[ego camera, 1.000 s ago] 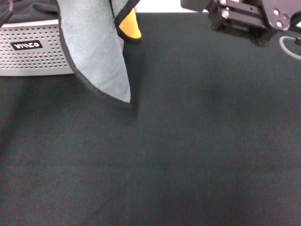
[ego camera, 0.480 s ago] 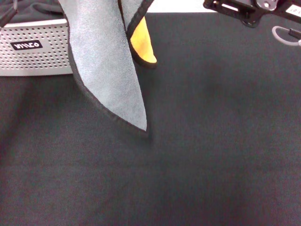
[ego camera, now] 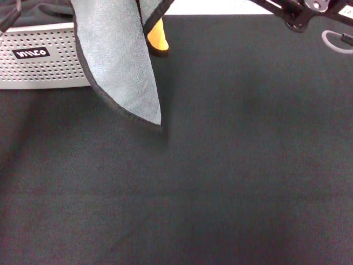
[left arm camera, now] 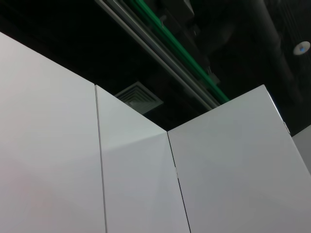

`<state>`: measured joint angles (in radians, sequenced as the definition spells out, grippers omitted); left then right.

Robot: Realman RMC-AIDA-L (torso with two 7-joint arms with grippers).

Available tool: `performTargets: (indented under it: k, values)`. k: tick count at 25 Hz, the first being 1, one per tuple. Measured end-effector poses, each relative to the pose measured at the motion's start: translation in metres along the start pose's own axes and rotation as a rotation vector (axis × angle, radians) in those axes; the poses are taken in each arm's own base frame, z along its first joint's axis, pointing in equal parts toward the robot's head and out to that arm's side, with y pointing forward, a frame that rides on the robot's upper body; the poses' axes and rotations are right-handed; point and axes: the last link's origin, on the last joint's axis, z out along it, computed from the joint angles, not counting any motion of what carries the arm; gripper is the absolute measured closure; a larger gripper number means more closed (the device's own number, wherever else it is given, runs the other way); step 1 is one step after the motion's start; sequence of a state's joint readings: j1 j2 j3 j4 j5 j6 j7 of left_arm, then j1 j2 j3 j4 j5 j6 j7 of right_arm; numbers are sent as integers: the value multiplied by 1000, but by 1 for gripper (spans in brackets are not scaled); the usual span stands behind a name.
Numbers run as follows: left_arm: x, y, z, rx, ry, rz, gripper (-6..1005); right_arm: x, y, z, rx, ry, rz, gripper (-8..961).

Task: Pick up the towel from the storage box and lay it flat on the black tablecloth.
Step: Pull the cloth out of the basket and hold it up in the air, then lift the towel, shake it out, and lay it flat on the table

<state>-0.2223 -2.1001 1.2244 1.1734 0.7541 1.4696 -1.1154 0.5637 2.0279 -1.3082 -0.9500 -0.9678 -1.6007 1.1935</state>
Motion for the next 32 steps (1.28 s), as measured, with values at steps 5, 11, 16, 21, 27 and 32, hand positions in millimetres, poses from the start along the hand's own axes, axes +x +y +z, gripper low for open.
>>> performTargets:
  k: [5,11,16,21,27,32]
  values:
    - [0,0,0,1,-1,0,992,0,-1,-1,8,2,-1,608]
    - [0,0,-1,2,-2,-1,988,0,-3,-1,13,3,0,707]
    - [0,1,-1,-1,-1,-2,984,0,-3,-3,23,3,-10,825]
    - [-2,4,-2,-8,-6,-9,980,-3,-4,-3,25,-2,-21,916]
    - [-7,9,-15,-7,7,-41,975,-31,-15,0,52,2,-89,947]
    - [-20,17,-36,7,84,-88,971,-55,-26,8,109,33,-168,947]
